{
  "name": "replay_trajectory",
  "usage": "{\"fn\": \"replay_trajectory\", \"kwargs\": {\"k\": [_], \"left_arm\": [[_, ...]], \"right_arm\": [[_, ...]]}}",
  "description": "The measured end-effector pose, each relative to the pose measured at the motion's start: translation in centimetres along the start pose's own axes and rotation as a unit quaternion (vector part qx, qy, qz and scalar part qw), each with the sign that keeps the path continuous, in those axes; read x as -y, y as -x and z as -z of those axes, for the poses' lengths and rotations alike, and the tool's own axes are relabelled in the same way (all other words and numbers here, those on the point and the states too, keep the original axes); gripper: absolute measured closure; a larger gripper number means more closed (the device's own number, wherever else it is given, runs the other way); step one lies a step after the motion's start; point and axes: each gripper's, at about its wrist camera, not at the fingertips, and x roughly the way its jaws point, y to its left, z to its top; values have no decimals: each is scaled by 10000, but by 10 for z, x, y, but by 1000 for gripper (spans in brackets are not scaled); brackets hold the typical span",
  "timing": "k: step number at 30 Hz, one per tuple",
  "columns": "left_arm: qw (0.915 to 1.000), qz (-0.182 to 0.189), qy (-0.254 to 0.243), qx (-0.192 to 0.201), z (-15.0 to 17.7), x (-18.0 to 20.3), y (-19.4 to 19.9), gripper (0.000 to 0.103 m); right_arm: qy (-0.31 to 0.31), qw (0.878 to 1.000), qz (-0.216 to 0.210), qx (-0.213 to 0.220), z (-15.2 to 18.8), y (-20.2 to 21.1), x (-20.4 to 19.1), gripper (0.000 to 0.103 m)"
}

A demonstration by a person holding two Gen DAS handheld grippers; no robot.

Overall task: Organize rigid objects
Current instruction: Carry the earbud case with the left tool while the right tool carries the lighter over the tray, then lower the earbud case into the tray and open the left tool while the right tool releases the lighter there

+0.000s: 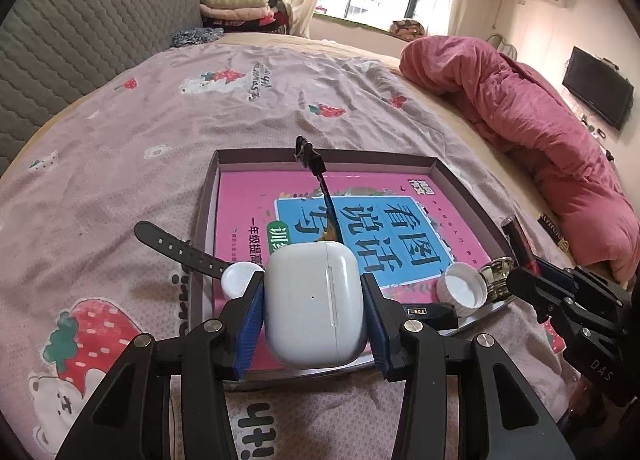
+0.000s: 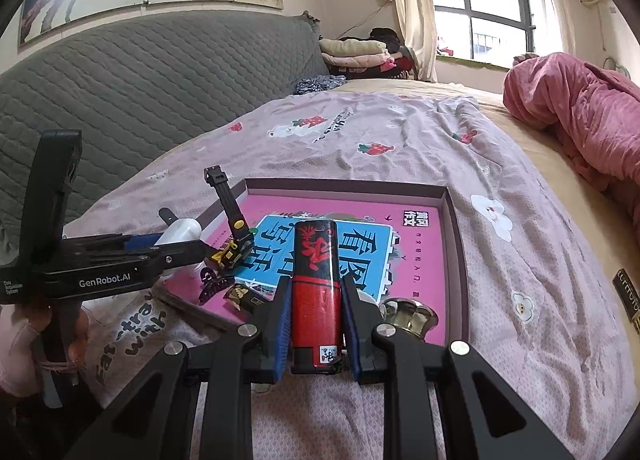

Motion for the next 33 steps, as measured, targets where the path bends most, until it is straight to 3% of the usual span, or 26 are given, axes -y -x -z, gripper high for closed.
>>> {"fn": "replay_trajectory", "kwargs": {"k": [21,33], "left_arm": [[9995,-1,-107,-283,7,7,-20,55],[9991,-53,-83,-413,9,5,-30,55]], "right_arm": [[65,9999,-34,-114,0,-6,-2,80],[-33,9990,242,-371,-3,-28,7,80]]}}
